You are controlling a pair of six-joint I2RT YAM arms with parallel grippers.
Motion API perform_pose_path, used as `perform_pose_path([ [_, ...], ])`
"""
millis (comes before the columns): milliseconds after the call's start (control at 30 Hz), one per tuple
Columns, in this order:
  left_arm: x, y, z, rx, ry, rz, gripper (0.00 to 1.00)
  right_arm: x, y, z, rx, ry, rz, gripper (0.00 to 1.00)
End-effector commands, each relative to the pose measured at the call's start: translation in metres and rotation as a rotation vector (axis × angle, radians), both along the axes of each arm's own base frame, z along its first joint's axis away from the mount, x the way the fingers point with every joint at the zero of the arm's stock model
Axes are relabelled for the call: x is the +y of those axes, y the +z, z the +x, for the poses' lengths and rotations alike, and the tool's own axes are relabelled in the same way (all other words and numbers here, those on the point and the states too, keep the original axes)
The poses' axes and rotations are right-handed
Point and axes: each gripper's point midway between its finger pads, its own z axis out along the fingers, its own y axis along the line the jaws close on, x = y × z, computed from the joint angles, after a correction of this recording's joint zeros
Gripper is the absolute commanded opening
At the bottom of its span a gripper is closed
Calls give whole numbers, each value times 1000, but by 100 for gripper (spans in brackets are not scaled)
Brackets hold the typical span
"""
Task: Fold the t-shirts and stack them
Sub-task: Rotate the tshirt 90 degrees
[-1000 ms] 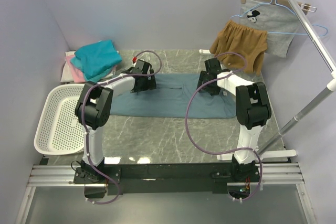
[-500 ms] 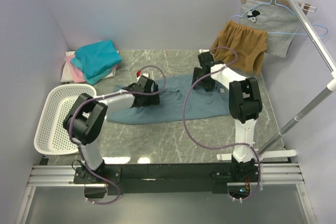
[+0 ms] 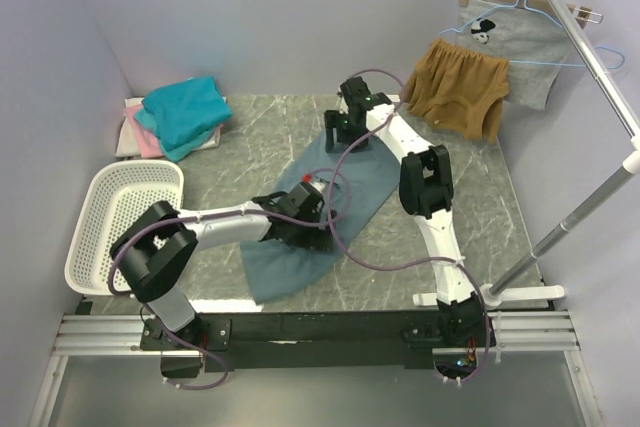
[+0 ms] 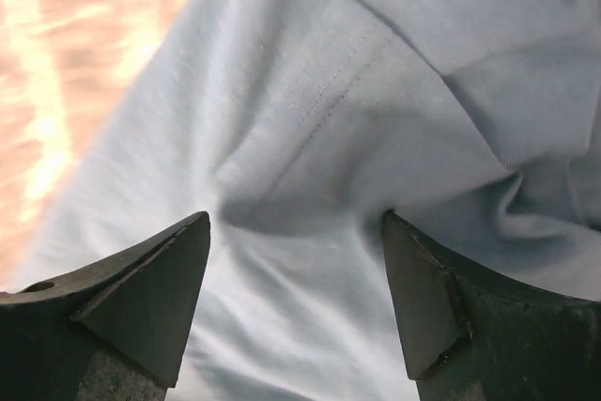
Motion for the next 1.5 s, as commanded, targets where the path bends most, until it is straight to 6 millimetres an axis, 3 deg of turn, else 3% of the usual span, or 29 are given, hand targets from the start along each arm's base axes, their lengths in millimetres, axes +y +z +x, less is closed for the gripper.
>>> perform_pose_path([
  [0, -15, -1, -82, 252, -251, 25, 94, 41, 51, -11, -65, 172, 176, 81],
  [67, -27, 21, -59, 147, -234, 15, 96, 37, 77, 7, -208, 151, 169, 84],
  [100, -28, 28, -50, 109, -225, 23, 97, 26, 97, -1, -259, 134, 152, 87],
  [133, -30, 36, -37, 56, -213, 33, 98, 17, 119, 14, -388, 101, 127, 88],
  [167, -37, 55, -16, -33, -179, 35, 99, 8, 134, 14, -450, 73, 111, 89],
  [200, -39, 65, -5, -64, -163, 31, 99, -6, 153, 2, -500, 46, 97, 91],
  [233, -39, 74, 11, -126, -133, 44, 99, -22, 168, 7, -568, -6, 62, 92],
  [300, -40, 104, 47, -240, -57, 31, 99, -45, 188, -3, -613, -70, 25, 93],
  [400, -38, 135, 88, -347, 9, -13, 99, -88, 189, -15, -595, -205, -82, 93],
  [467, -44, 147, 110, -408, 9, -55, 99, -112, 174, -28, -562, -273, -166, 94],
  [533, -50, 154, 131, -458, -23, -100, 99, -123, 173, -43, -538, -312, -179, 94],
  [567, -53, 149, 142, -460, -21, -100, 99, -131, 160, -52, -510, -332, -207, 94],
  [633, -54, 145, 159, -465, -30, -116, 99, -140, 159, -67, -490, -390, -206, 94],
  [667, -64, 140, 170, -471, -45, -139, 99, -144, 146, -77, -459, -397, -218, 94],
  [733, -73, 144, 185, -469, -82, -190, 99, -143, 149, -90, -459, -415, -173, 94],
  [767, -79, 128, 193, -449, -95, -191, 99, -143, 136, -101, -430, -410, -169, 94],
  [800, -80, 124, 200, -444, -94, -200, 99, -140, 142, -108, -438, -416, -124, 94],
  [833, -91, 132, 204, -449, -139, -249, 99, -137, 141, -113, -437, -403, -97, 94],
  [867, -96, 117, 208, -426, -156, -250, 99, -135, 131, -122, -415, -389, -93, 94],
  [933, -110, 125, 214, -426, -216, -315, 99, -130, 132, -132, -405, -365, -46, 94],
  [1000, -117, 109, 218, -384, -255, -343, 99, -124, 126, -141, -379, -344, -23, 94],
  [1033, -124, 118, 222, -395, -274, -370, 100, -116, 123, -146, -362, -313, 1, 94],
  [1100, -129, 96, 224, -332, -303, -382, 99, -108, 117, -151, -342, -282, 20, 94],
  [1133, -132, 103, 231, -342, -307, -397, 99, -101, 114, -155, -324, -258, 38, 94],
  [1167, -134, 84, 232, -296, -317, -401, 99, -94, 110, -159, -306, -234, 47, 94],
  [1233, -137, 85, 238, -274, -333, -420, 99, -82, 105, -164, -286, -197, 72, 94],
  [1267, -136, 70, 241, -249, -328, -412, 99, -70, 103, -171, -272, -156, 94, 93],
  [1333, -134, 66, 250, -249, -323, -411, 99, -57, 100, -177, -258, -112, 115, 94],
  [1467, -123, 40, 268, -191, -296, -430, 99, -31, 97, -196, -228, -22, 180, 94],
])
